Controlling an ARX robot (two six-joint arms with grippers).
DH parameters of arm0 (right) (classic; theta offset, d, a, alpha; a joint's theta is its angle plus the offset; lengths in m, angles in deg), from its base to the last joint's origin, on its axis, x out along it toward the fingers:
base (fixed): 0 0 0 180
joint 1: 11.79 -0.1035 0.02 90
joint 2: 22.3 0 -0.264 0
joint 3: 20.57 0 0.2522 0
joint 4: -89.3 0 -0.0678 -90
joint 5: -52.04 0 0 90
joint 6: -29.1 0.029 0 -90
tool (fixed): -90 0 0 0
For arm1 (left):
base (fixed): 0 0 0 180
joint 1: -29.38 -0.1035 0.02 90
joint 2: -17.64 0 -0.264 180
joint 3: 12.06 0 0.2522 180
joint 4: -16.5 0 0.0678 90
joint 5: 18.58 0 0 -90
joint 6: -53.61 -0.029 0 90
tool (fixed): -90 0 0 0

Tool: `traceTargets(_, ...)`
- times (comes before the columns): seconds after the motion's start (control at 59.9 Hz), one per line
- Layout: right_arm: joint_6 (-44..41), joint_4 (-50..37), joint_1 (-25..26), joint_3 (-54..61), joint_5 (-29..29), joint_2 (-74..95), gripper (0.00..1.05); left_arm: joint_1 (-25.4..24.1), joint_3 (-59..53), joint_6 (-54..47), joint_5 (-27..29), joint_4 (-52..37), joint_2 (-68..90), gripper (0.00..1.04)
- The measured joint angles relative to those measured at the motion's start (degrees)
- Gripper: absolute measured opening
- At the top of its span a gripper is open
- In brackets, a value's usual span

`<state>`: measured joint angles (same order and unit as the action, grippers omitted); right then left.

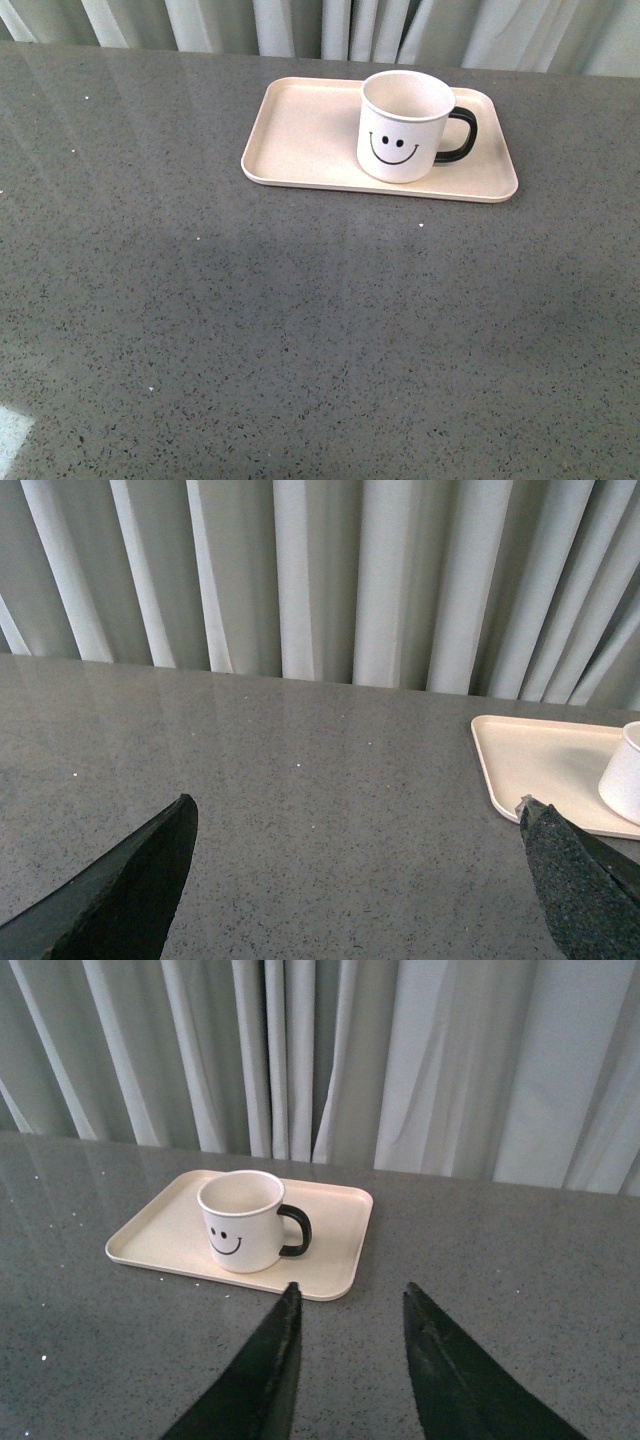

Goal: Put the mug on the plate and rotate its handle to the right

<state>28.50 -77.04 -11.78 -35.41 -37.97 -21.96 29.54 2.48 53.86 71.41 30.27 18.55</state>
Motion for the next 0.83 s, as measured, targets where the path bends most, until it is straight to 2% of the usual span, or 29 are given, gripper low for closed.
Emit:
traceTargets(0.134,0.0,0.0,0.0,0.0,0.0,0.0,0.88,0.0,0.0,0.0,0.0,0.0,0.0,0.96)
traceTargets(0.184,0.0,0.0,0.0,0.0,0.0,0.0,0.97,0.0,0.0,0.0,0.0,0.0,0.0,0.96)
traceTargets(0.835,0.0,0.0,0.0,0.0,0.0,0.0,0.96,0.0,0.0,0.0,0.0,0.0,0.0,0.96)
